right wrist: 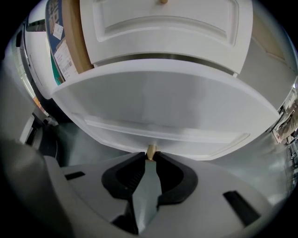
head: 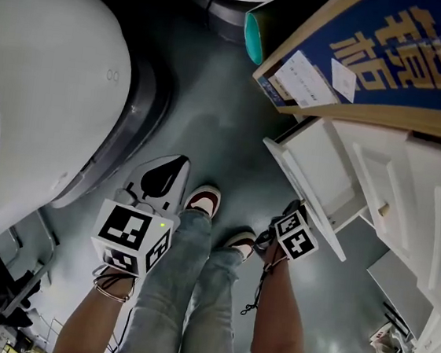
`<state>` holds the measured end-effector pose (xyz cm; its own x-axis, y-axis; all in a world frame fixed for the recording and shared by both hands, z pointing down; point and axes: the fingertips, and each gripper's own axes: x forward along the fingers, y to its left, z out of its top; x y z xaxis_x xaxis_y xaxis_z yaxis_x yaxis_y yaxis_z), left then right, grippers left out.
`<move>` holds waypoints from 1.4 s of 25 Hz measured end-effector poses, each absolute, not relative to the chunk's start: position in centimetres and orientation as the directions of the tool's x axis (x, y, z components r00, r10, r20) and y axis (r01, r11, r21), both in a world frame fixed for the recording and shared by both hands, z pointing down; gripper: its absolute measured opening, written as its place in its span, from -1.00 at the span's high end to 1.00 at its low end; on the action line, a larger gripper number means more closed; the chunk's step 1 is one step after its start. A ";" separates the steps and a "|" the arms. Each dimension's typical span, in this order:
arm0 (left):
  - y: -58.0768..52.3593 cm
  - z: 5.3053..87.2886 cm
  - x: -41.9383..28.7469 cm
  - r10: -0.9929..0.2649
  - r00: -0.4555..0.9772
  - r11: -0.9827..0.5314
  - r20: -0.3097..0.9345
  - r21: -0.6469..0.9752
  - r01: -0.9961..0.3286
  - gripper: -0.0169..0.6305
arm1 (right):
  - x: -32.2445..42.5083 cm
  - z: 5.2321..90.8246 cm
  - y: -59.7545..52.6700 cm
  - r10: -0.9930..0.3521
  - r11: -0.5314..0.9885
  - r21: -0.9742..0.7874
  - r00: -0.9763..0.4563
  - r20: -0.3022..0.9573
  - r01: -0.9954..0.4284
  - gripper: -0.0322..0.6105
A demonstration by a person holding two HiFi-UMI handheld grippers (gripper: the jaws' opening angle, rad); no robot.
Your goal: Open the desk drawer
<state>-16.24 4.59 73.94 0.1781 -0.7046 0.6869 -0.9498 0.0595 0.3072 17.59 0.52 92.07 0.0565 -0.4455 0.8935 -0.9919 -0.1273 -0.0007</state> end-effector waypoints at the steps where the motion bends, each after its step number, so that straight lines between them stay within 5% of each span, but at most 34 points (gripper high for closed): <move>1: 4.8 73.9 -16.3 -0.702 0.179 0.058 0.689 0.306 -0.950 0.89 | 17.5 92.1 1.0 -0.444 -0.135 -0.002 0.058 0.894 -0.991 0.65; 35: 5.9 72.3 -14.6 -0.708 0.155 0.059 0.689 0.276 -0.959 0.89 | 14.6 92.2 11.1 -0.363 -0.156 -0.053 0.007 0.932 -0.986 0.64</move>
